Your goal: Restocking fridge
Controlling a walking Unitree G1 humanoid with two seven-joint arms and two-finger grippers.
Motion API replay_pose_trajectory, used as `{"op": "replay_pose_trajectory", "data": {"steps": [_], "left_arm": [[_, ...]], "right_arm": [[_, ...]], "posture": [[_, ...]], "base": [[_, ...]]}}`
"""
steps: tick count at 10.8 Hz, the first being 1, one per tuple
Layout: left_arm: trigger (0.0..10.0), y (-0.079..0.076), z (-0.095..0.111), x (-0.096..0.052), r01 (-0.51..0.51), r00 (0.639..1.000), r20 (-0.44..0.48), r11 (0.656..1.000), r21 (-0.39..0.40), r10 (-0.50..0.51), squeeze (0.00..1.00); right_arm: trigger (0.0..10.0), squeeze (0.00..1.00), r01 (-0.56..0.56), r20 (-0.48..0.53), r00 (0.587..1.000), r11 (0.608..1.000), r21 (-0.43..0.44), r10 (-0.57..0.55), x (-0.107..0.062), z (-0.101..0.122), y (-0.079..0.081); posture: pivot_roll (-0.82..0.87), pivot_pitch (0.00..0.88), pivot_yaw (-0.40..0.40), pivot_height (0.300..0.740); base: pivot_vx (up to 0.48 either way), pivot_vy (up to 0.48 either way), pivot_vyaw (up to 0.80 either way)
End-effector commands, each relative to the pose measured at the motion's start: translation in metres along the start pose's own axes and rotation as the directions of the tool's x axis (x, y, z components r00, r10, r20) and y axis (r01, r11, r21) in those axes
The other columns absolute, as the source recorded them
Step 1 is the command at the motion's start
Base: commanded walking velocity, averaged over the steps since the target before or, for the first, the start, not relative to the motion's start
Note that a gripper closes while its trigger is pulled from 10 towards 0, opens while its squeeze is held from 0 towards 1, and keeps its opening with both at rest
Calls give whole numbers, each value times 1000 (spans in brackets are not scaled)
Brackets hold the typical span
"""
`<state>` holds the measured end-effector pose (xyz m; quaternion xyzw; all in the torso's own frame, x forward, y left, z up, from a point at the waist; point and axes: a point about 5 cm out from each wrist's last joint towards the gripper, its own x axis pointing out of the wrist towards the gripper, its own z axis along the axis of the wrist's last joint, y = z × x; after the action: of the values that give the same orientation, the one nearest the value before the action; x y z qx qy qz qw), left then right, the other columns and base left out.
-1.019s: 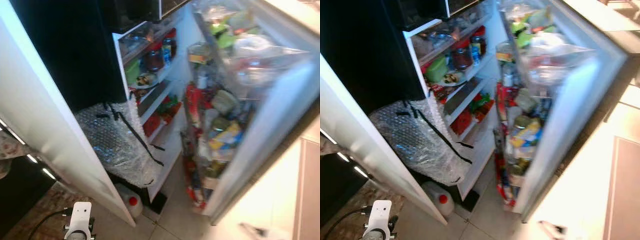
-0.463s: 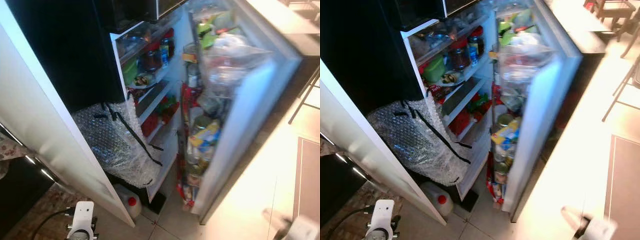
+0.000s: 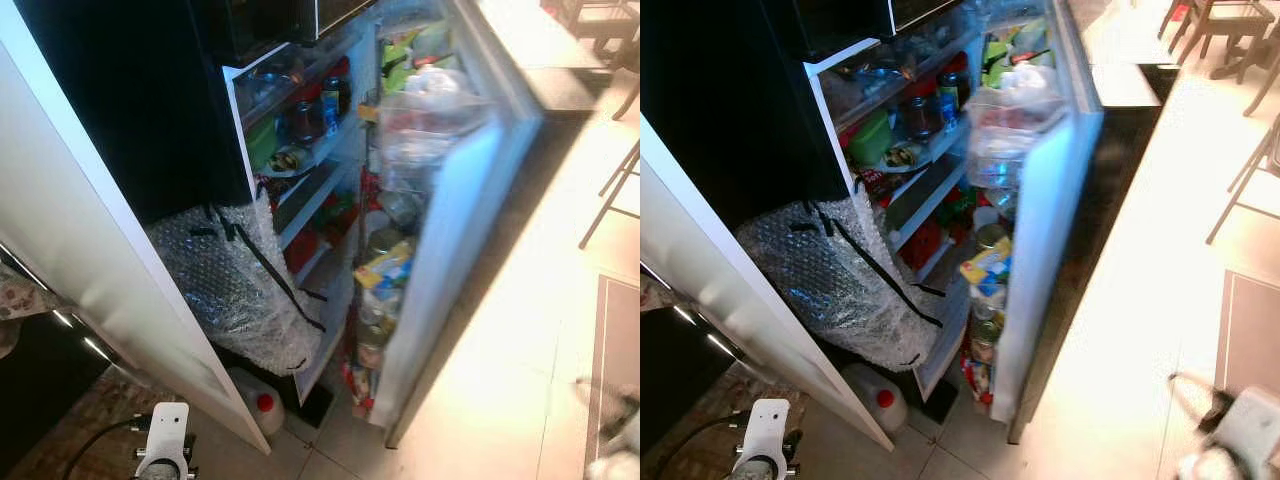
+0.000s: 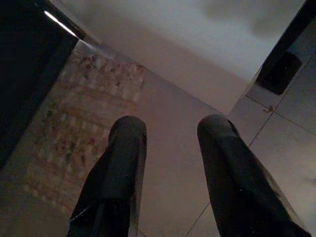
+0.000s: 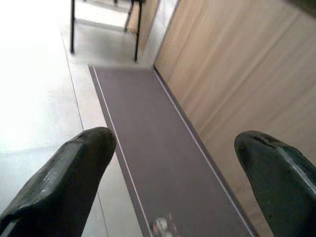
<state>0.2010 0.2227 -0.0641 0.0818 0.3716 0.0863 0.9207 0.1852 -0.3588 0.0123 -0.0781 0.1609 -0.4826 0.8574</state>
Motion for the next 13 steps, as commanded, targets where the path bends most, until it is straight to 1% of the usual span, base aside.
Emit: {"op": "replay_pose_trajectory", "data": {"steps": [1,2,3,4,5,7,8,9,10,11,12,13], "left_arm": [[10000,0,-2,0,2,1000,-7,1000,21,-2,0],[10000,0,-3,-1,2,1000,-9,1000,19,-2,0],[10000,0,-4,-1,-1,1000,-13,1000,18,1,0],[10000,1,-6,-2,-3,1000,-19,1000,18,4,0],[10000,3,-8,-2,-7,1000,-25,1000,19,7,0],[10000,5,-8,-2,-14,1000,-26,1000,19,14,0],[10000,5,-8,-2,-15,1000,-25,1000,20,16,0],[10000,5,-8,-2,-15,1000,-24,1000,19,16,0],[10000,5,-9,-2,-14,1000,-25,1000,21,15,0],[10000,5,-9,-3,-14,1000,-26,1000,22,15,0],[10000,5,-9,-2,-14,1000,-25,1000,23,15,0],[10000,5,-8,-2,-13,1000,-23,1000,23,14,0]], "right_arm": [[10000,0,-48,65,997,998,32,46,7,18,2],[10000,0,-131,99,987,989,66,124,13,29,4],[10000,0,-250,135,961,967,42,243,16,41,12],[10000,0,-338,169,930,940,38,328,16,50,19],[10000,0,-485,216,858,873,44,466,15,65,30],[10000,0,-656,300,715,754,-26,632,9,93,52],[10000,0,-687,314,681,726,-38,661,6,98,57],[10000,0,-725,350,637,688,-29,686,2,107,63],[10000,0,-795,374,550,605,-41,747,-6,117,74],[10000,0,-839,383,483,542,-56,787,-13,122,81],[10000,0,-883,402,385,458,-102,831,-24,134,92],[10000,0,-878,402,370,457,-143,837,-24,138,95]], "posture": [[-154,0,51,740],[-154,0,51,740],[-155,0,50,740],[-155,0,51,740],[-155,0,51,740],[-153,4,53,740],[-151,8,53,740],[-149,11,56,740],[-152,13,58,740],[-152,13,58,740],[-152,13,58,740],[-152,13,58,740]], "base": [[0,0,0],[0,0,0],[0,0,0],[0,0,0],[0,0,0],[0,0,0],[0,0,0],[0,0,0],[0,0,0],[0,0,0],[0,0,0],[0,0,0]]}}
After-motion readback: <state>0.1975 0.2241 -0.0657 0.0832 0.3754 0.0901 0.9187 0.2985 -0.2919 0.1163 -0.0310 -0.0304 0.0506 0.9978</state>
